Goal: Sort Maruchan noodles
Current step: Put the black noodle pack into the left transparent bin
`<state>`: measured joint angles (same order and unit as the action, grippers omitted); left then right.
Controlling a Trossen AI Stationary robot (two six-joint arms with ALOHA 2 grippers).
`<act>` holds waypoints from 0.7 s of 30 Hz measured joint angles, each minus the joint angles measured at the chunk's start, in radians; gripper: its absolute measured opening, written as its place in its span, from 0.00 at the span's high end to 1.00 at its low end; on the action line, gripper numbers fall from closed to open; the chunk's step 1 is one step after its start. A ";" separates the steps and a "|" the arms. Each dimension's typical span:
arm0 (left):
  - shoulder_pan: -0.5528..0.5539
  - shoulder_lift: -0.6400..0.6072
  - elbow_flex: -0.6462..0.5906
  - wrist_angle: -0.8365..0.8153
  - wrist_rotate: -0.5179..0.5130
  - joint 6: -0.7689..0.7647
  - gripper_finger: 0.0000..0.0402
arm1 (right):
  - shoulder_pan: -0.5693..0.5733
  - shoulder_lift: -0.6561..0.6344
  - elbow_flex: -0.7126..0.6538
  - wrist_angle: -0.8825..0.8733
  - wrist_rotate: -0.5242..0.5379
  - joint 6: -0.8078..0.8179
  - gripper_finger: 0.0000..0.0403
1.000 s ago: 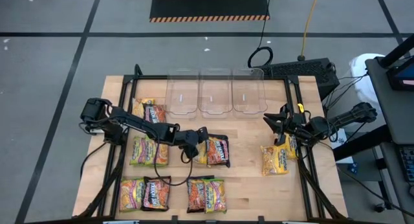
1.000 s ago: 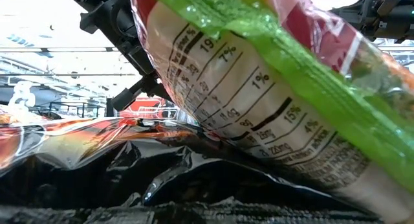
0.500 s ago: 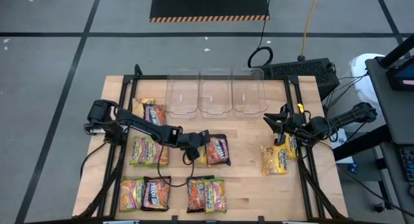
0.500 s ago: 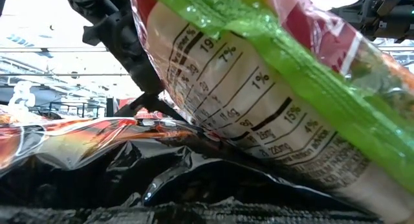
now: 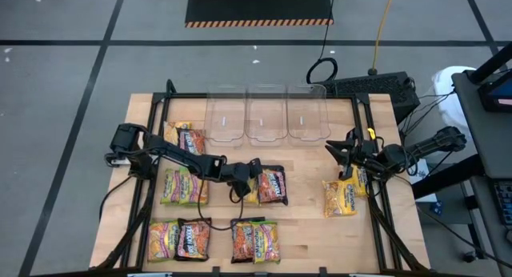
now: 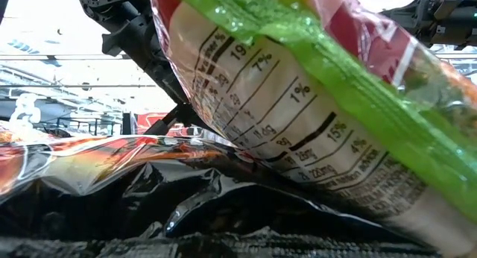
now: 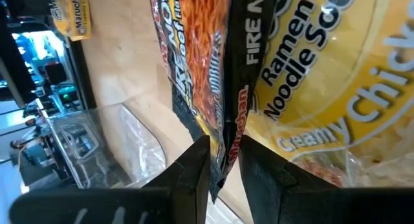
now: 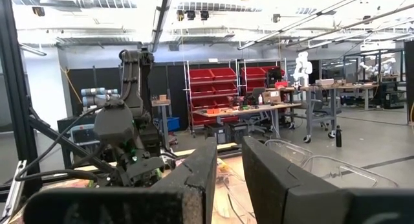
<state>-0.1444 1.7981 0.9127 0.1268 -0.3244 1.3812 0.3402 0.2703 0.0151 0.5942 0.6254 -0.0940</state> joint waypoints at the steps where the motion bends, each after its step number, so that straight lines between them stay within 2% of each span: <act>1: 0.000 0.000 0.000 0.000 0.000 -0.006 0.78 | 0.000 0.000 0.000 0.000 0.000 0.000 0.82; 7: 0.000 0.000 0.000 0.007 -0.005 -0.108 0.81 | 0.000 0.000 0.000 0.000 -0.001 0.000 0.82; 13: 0.000 0.000 0.000 0.007 -0.025 -0.170 0.97 | 0.000 0.000 0.000 0.000 -0.001 0.000 0.82; 21: -0.002 0.000 0.000 0.051 -0.051 -0.381 0.99 | 0.000 0.000 0.000 -0.001 -0.002 0.000 0.82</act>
<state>-0.1460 1.7981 0.9127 0.1782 -0.3751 1.0003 0.3401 0.2703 0.0153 0.5934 0.6239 -0.0940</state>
